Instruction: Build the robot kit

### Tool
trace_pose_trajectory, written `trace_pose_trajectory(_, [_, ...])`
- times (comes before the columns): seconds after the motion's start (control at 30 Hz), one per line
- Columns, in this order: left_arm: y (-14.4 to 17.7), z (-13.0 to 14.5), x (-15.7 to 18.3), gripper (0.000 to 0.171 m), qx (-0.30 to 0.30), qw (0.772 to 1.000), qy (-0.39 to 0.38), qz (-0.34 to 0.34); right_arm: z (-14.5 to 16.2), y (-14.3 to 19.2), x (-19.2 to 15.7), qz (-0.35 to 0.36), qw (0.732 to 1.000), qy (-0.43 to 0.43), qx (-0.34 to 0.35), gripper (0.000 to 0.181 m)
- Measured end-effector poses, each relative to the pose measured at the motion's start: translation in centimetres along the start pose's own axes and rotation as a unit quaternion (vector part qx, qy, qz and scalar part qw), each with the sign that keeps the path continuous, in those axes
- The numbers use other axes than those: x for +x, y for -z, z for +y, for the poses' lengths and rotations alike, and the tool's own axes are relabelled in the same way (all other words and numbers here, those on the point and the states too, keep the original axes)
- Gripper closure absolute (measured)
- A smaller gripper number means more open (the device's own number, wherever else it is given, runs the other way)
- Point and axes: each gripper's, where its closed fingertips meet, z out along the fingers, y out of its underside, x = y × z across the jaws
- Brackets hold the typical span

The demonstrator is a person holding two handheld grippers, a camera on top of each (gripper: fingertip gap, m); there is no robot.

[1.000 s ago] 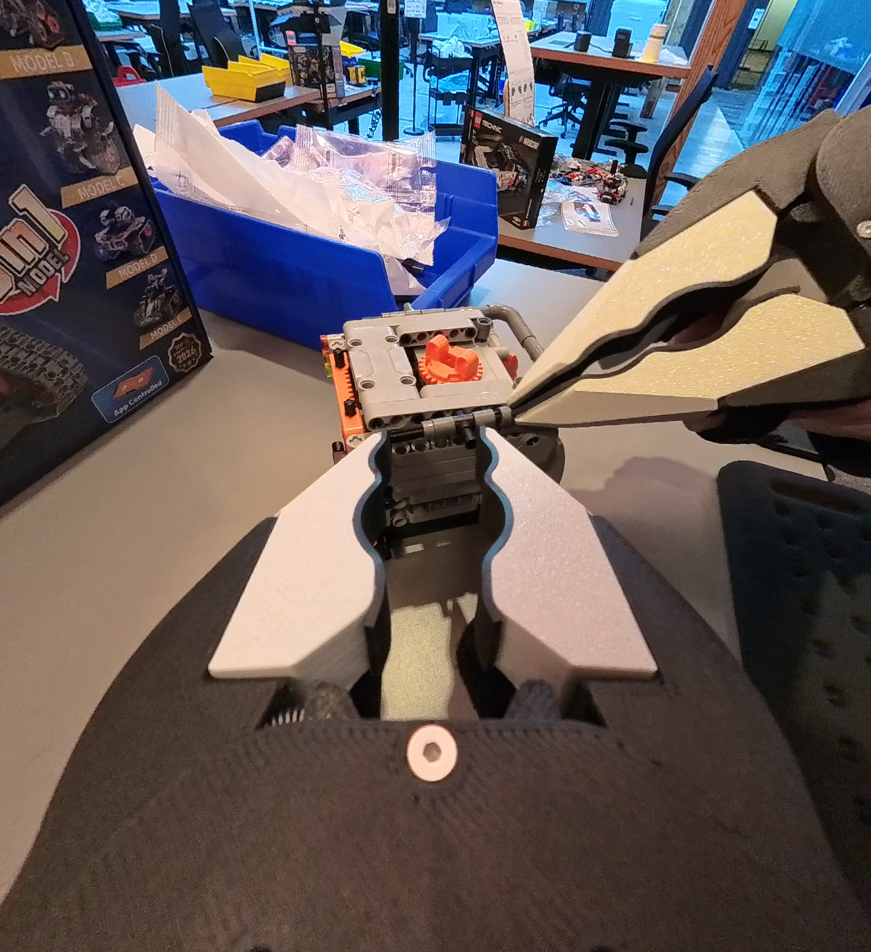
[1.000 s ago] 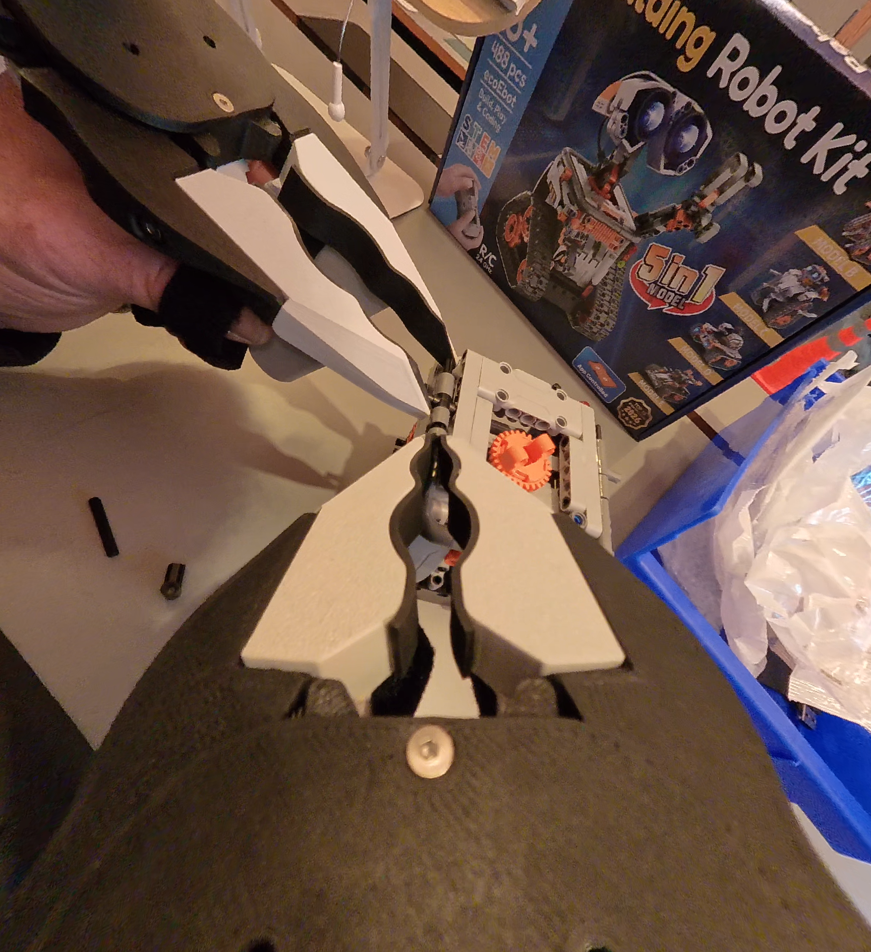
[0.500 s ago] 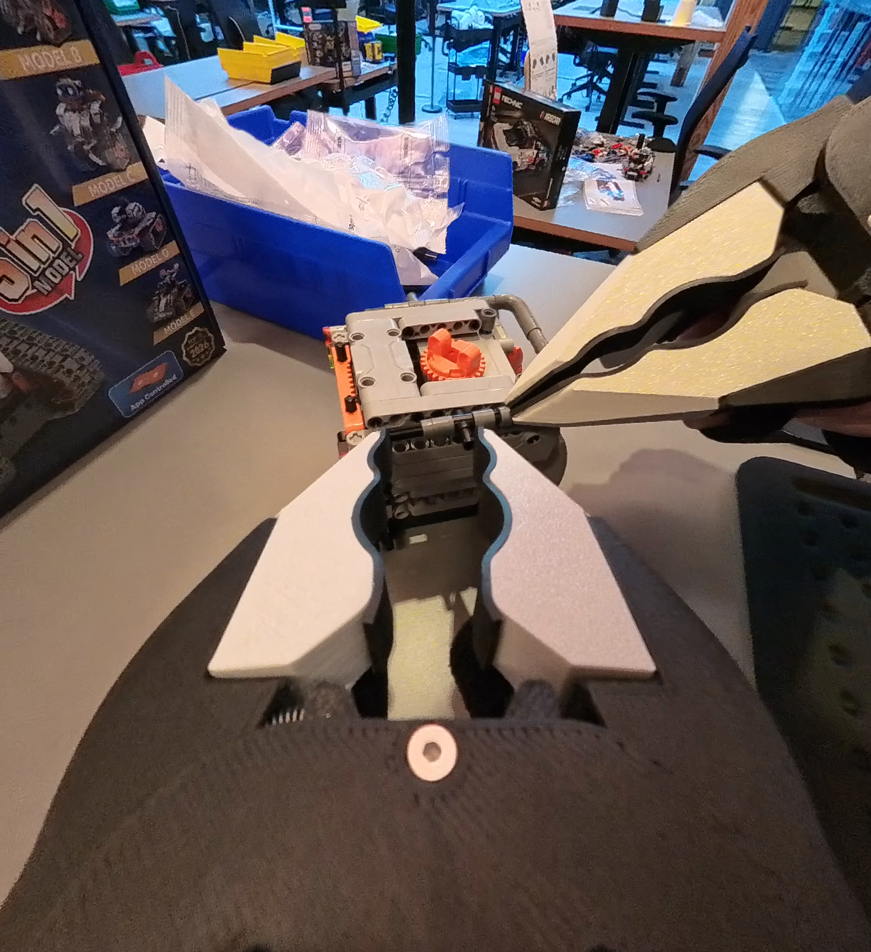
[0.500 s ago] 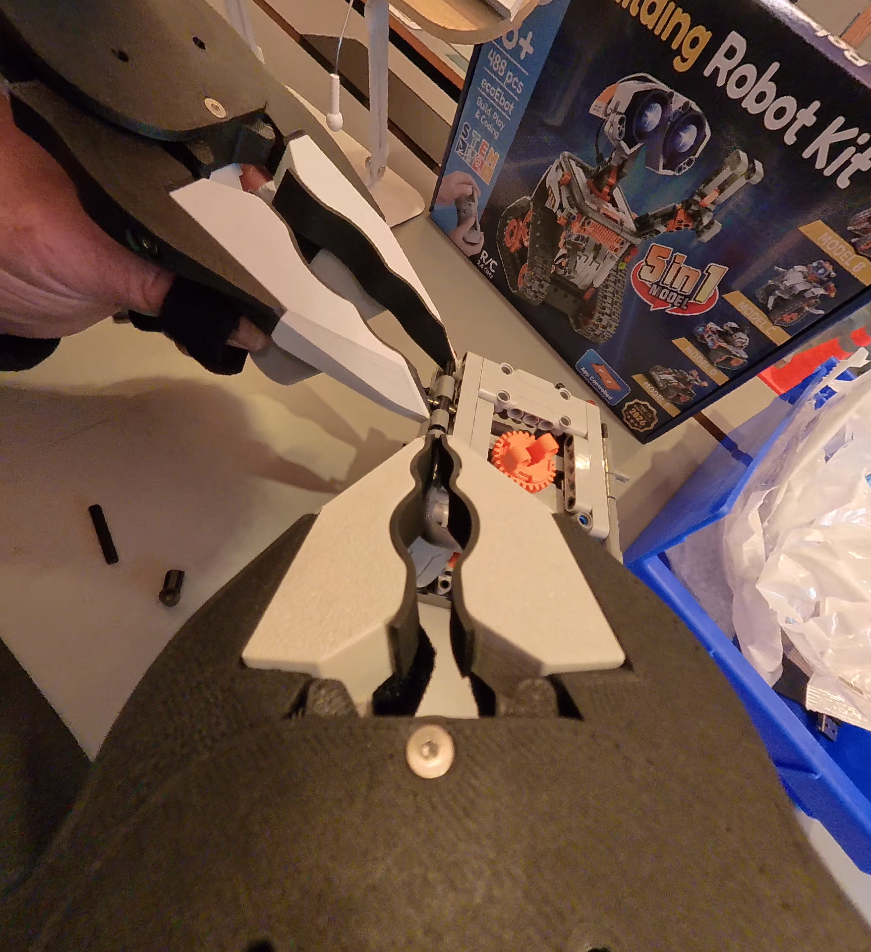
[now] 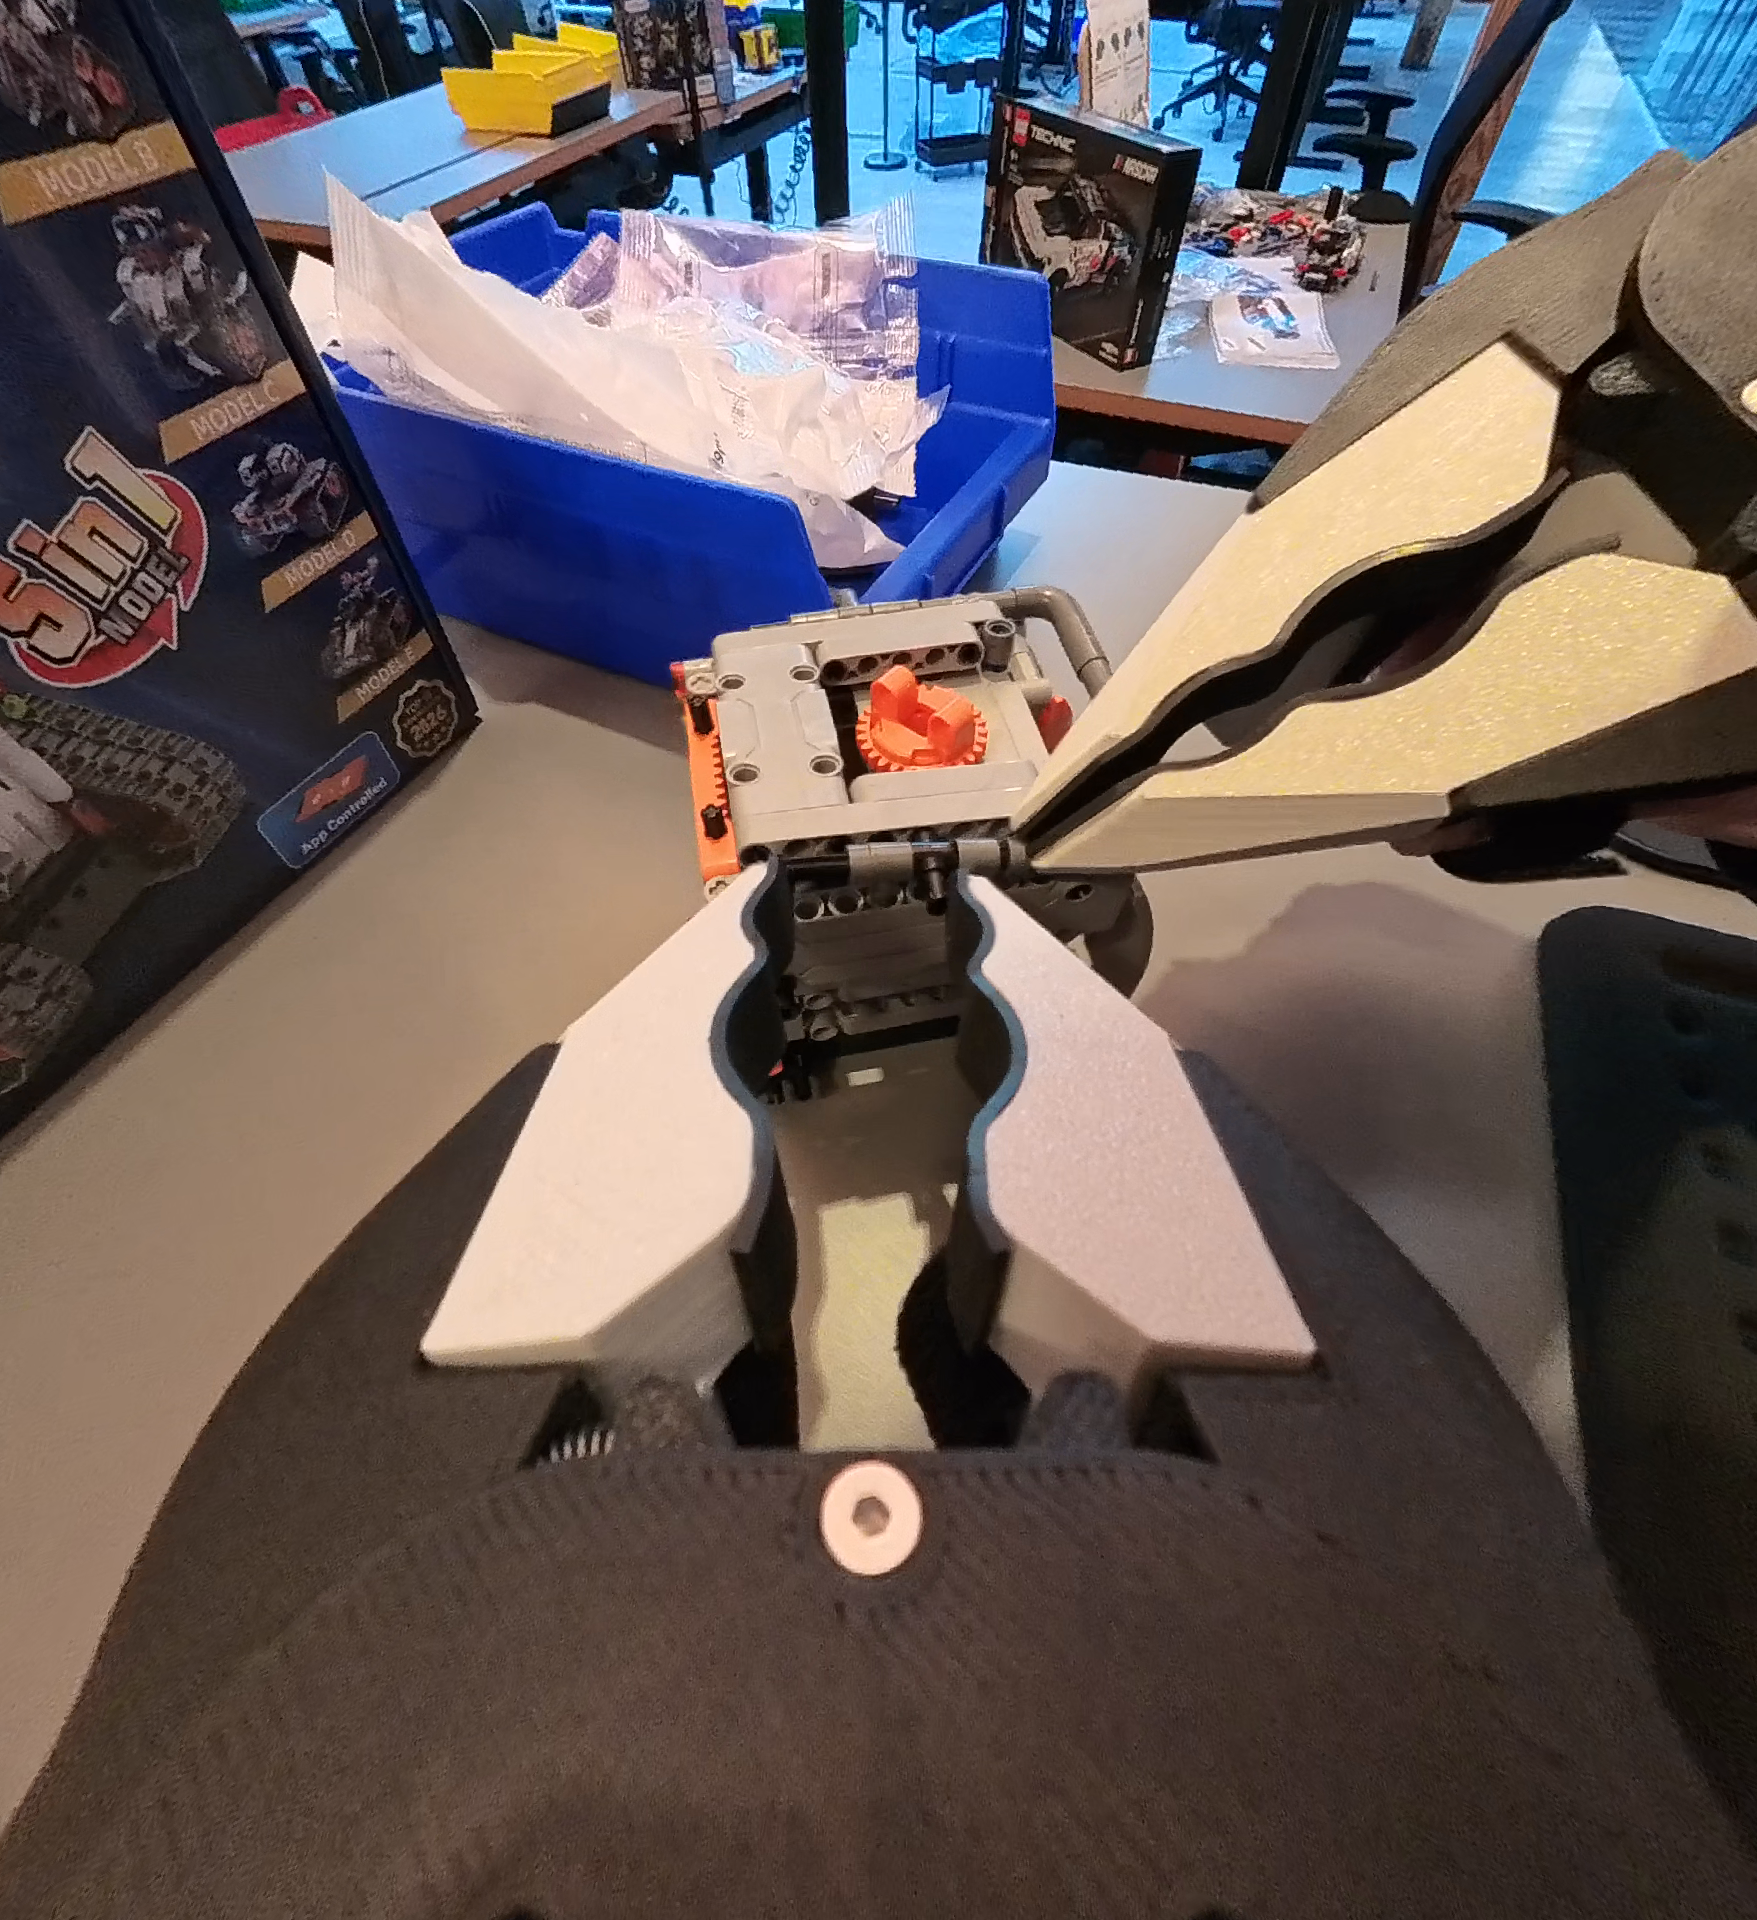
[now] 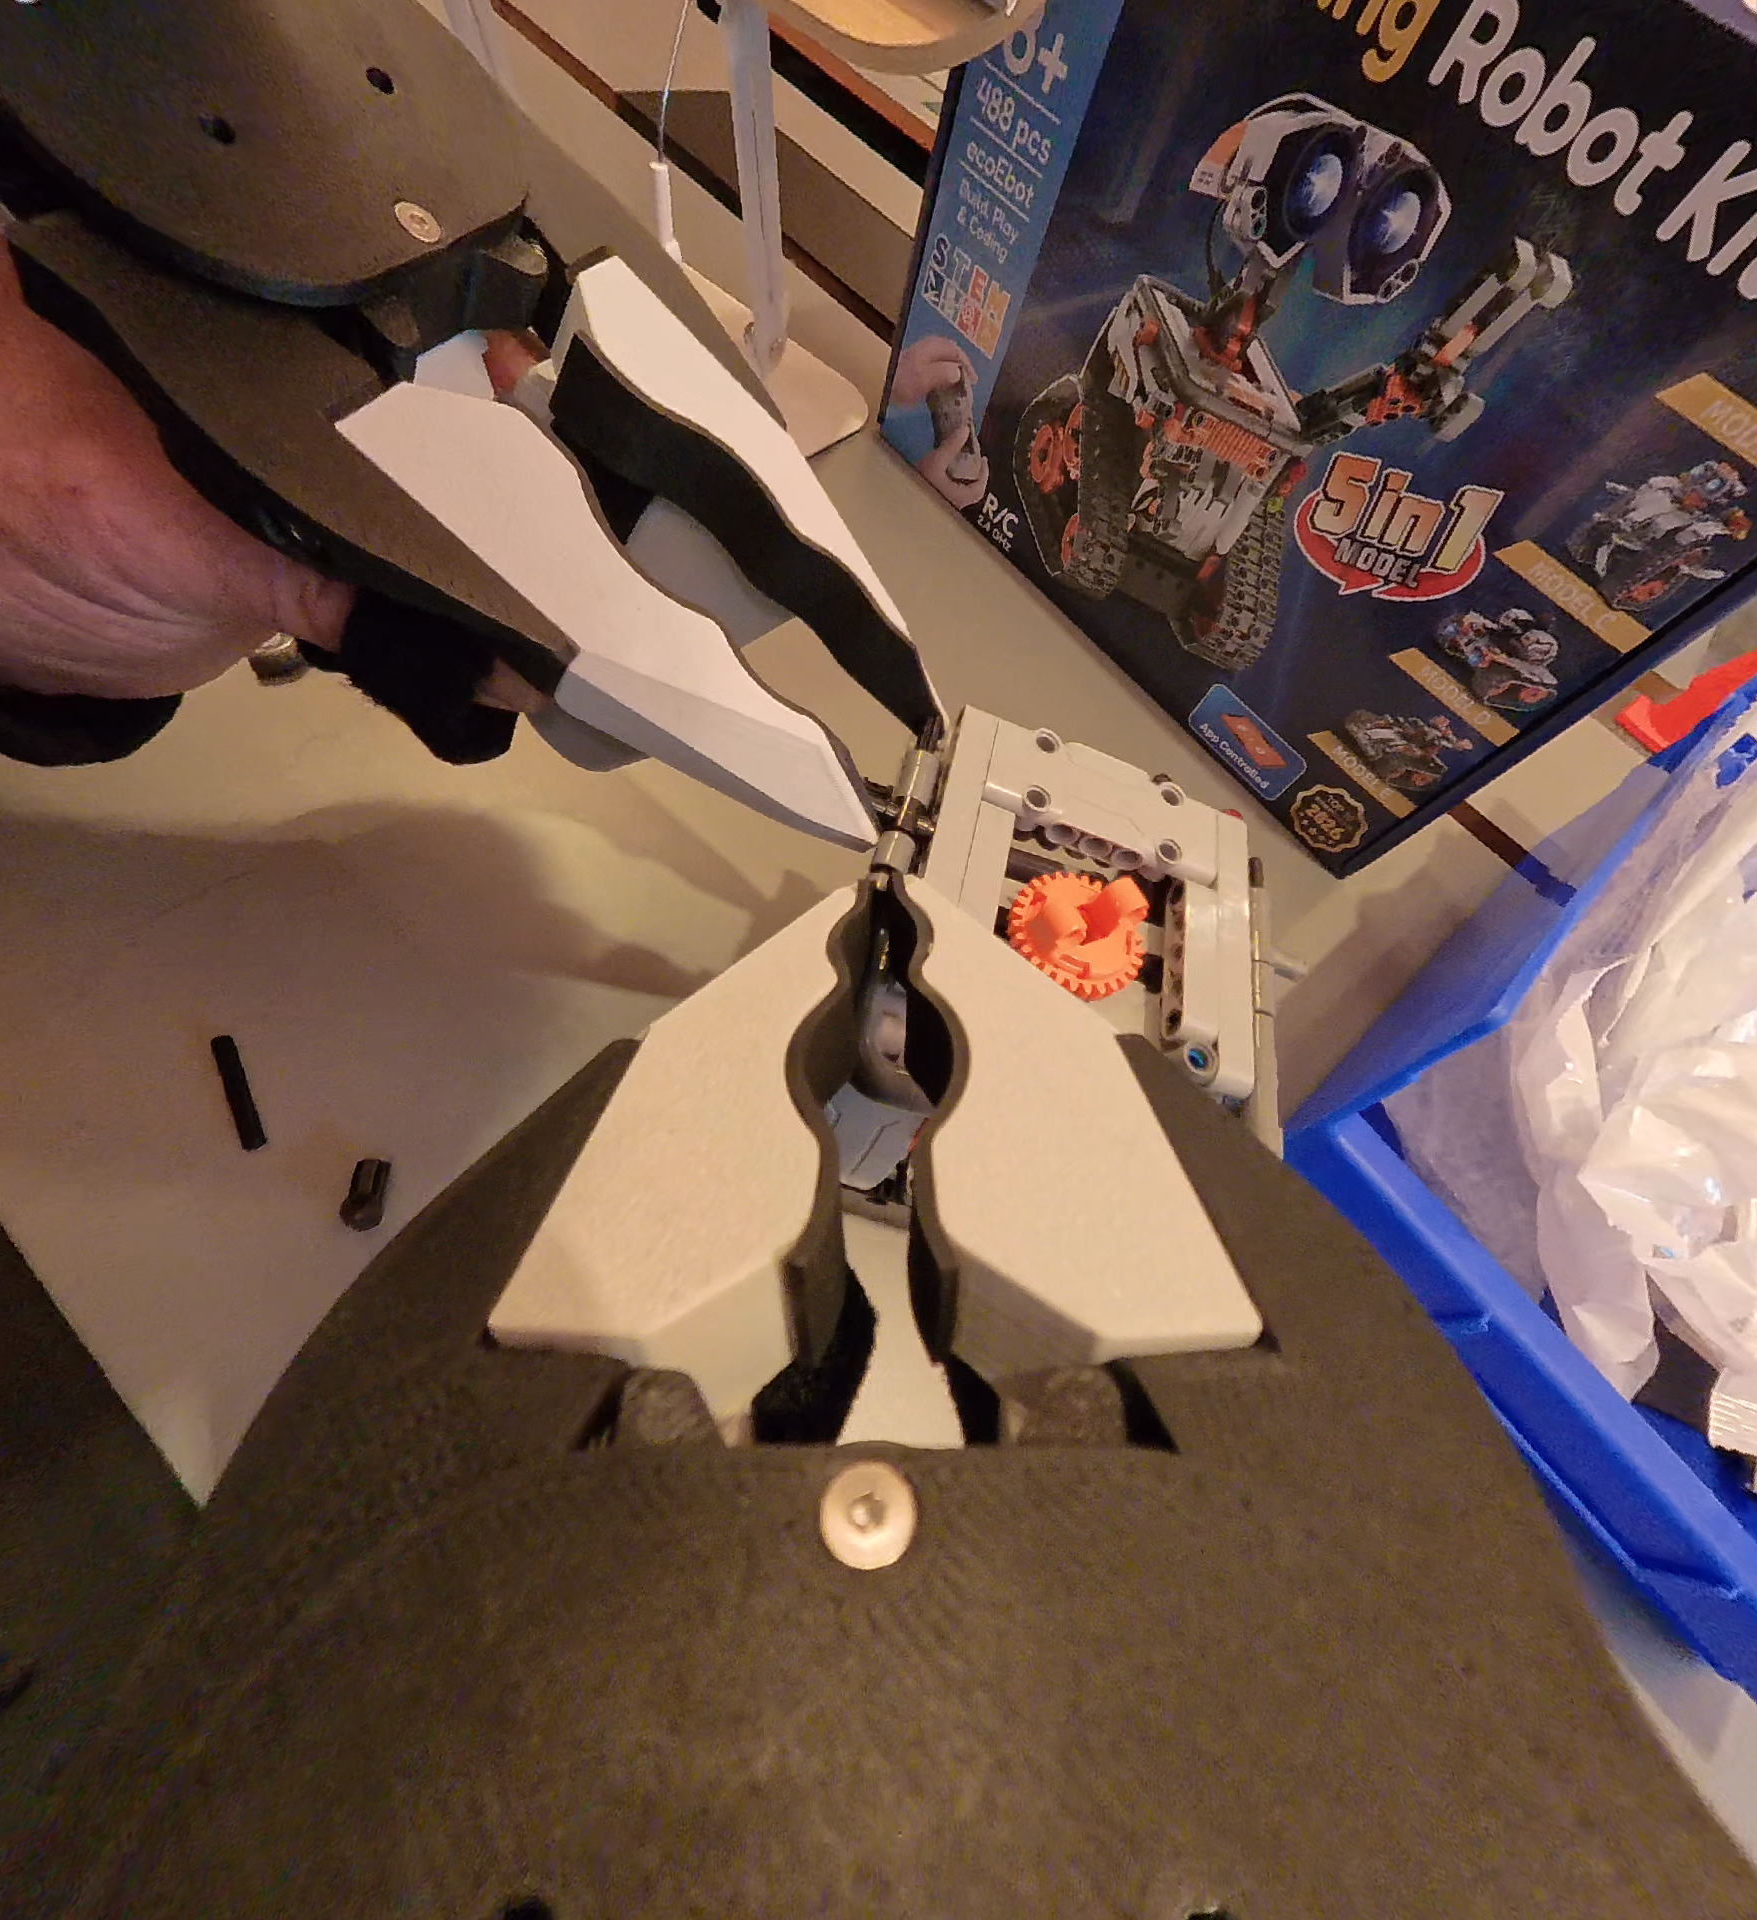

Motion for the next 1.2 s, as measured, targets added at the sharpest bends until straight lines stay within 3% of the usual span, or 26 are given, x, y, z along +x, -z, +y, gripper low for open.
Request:
trace_pose_trajectory(0.4, [-0.3, 0.1, -0.3, 0.145, 0.017, 0.998, 0.048, 0.027, -0.1, -0.2, 0.4, -0.014, 0.999, -0.038, 0.017, 0.181])
trace_pose_trajectory(1.0, [-0.5, 0.1, -0.6, 0.146, 0.023, 0.998, 0.057, 0.024, -0.5, -0.8, 0.6, -0.036, 0.995, -0.089, 0.025, 0.181])
trace_pose_trajectory(1.03, [-0.7, 0.2, 0.2, 0.155, 0.017, 0.997, 0.054, 0.043, -0.6, -0.9, 0.4, -0.038, 0.995, -0.088, 0.026, 0.181])
trace_pose_trajectory(1.2, [-1.0, 0.3, 0.6, 0.157, 0.018, 0.998, 0.046, 0.04, -0.5, -0.7, 0.4, -0.038, 0.996, -0.081, 0.021, 0.181])
